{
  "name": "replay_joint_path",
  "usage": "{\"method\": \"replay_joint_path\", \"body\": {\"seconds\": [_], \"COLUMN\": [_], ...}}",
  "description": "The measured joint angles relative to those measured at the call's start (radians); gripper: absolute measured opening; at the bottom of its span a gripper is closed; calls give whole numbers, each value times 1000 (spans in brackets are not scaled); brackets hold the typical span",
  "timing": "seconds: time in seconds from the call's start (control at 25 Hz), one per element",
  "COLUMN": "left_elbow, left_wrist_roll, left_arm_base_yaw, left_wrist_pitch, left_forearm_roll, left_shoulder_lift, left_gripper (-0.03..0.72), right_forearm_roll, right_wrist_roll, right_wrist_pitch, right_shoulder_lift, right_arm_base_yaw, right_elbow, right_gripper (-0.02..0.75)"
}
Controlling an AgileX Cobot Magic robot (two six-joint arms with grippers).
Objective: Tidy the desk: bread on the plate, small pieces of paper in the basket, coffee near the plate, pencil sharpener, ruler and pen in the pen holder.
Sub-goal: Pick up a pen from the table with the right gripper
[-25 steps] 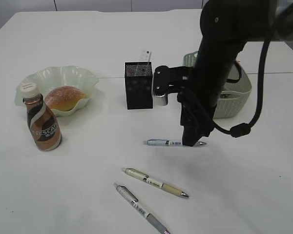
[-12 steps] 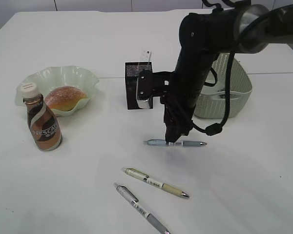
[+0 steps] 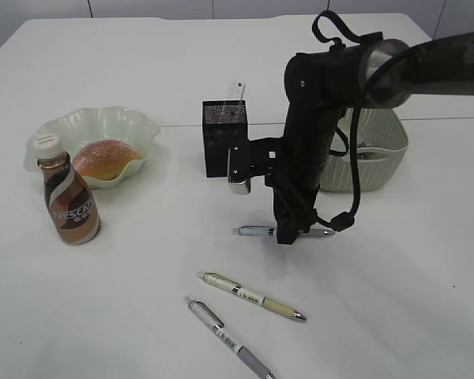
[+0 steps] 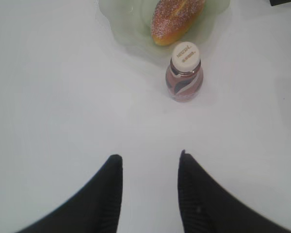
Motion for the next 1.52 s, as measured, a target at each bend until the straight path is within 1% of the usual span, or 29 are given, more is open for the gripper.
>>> {"method": "replay_joint_path", "body": {"seconds": [0.12, 0.28, 1.08, 1.52], "left_elbow": [0, 0, 0, 0], "left_wrist_roll": [0, 0, 0, 0], "left_arm_base_yaw": [0, 0, 0, 0], "left_wrist_pitch": [0, 0, 0, 0], "left_forearm_roll": [0, 0, 0, 0], "left_shoulder_lift": [0, 0, 0, 0], "left_gripper": [269, 262, 258, 255], "right_forearm_roll": [0, 0, 8, 41], "right_wrist_roll": [0, 3, 3, 3], "right_wrist_pitch": [0, 0, -34, -35], "right_shoulder_lift": [2, 11, 49, 51], "right_arm_base_yaw": [-11, -16, -16, -16], "right_elbow": [0, 0, -6, -8], "right_gripper": [438, 438, 438, 438]}}
